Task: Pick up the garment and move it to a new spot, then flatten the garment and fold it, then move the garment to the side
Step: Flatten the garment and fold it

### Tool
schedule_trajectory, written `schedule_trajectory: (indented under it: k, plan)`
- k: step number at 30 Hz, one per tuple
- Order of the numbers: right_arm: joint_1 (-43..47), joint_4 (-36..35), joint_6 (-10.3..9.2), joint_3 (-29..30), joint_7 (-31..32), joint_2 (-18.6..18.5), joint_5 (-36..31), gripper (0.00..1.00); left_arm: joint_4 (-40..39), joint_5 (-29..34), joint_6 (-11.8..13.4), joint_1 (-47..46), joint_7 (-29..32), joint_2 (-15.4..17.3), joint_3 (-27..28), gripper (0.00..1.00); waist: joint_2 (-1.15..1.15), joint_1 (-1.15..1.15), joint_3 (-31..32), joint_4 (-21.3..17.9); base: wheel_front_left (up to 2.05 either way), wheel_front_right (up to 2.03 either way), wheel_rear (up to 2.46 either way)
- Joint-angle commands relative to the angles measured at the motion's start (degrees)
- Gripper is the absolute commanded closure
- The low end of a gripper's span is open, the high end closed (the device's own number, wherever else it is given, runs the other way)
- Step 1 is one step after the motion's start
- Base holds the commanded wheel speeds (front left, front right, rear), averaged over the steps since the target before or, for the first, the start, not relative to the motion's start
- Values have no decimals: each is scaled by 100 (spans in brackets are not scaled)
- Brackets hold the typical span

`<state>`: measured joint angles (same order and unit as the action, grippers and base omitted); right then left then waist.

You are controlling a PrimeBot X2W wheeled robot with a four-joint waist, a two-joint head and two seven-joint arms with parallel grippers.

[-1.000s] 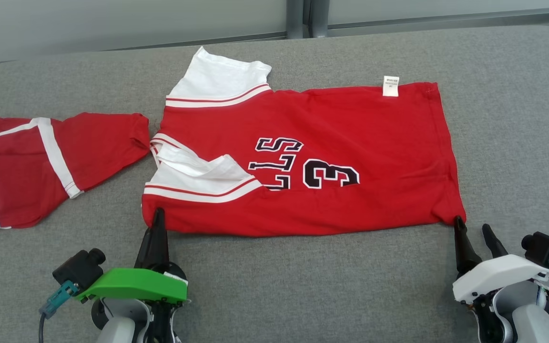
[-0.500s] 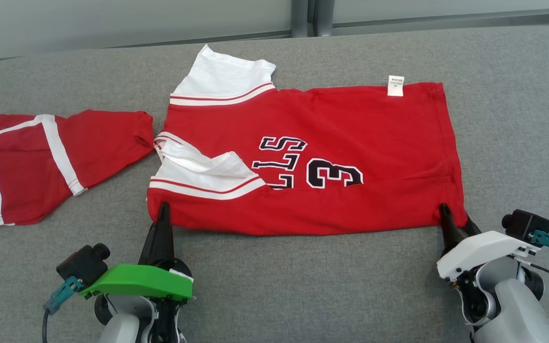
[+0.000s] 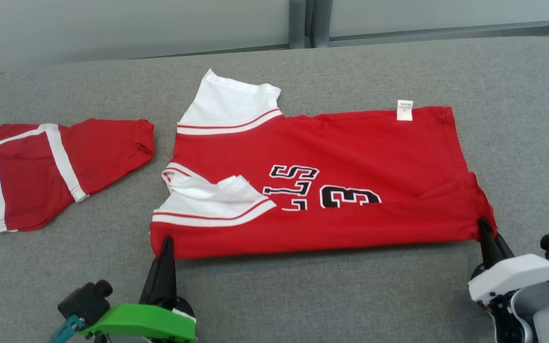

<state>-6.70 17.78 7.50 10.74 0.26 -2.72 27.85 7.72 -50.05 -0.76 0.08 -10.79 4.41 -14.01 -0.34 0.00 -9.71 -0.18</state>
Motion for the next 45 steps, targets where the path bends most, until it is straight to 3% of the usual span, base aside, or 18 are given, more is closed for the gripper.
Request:
schedule_trajectory:
  k: [1, 7, 13, 15, 16, 22, 28, 36, 45]
  plan:
    - [230, -204, -2, 110, 84, -34, -34, 100, -110, -1, 53, 213, 40, 33, -13, 100, 34, 0, 22, -26, 0, 0, 0]
    - [779, -644, -2, 233, 343, -31, 94, 100, -375, 81, 238, 756, 156, 56, -189, 100, 34, 0, 56, -58, 0, 0, 0]
    - [1031, -651, -2, 195, 237, -31, 119, 100, -262, 112, 433, 1025, 200, 47, -249, 100, 34, 0, 99, -96, 0, 0, 0]
    - [1068, -641, -2, 271, 124, -32, -4, 4, -194, 139, 490, 1022, 184, 49, -246, 9, 34, 0, 114, -129, 0, 0, 0]
    - [1071, -637, -1, 285, 98, -28, -30, 0, -167, 139, 503, 1028, 179, 57, -231, 0, 34, 0, 116, -142, 0, 0, 0]
    - [1071, -798, -1, 529, -18, -28, -252, 0, -175, 172, 643, 1088, 162, 225, -71, 0, 34, 0, 105, -222, 0, 0, 0]
    - [825, -1251, -1, 568, -70, -26, -499, 0, -454, 604, 724, 535, 290, 693, -82, 0, 34, 0, -16, -299, 0, 0, 0]
    - [388, -1863, -1, 80, 84, -94, -677, 0, -278, 1220, 461, -1218, 1004, 1260, -426, 0, 34, 0, -391, -498, 0, 0, 0]
    - [-92, -2051, -1, -379, 95, -286, -525, 0, 862, 1510, 123, -3082, 1655, 1274, -775, 0, 34, 0, -980, -749, 0, 0, 0]
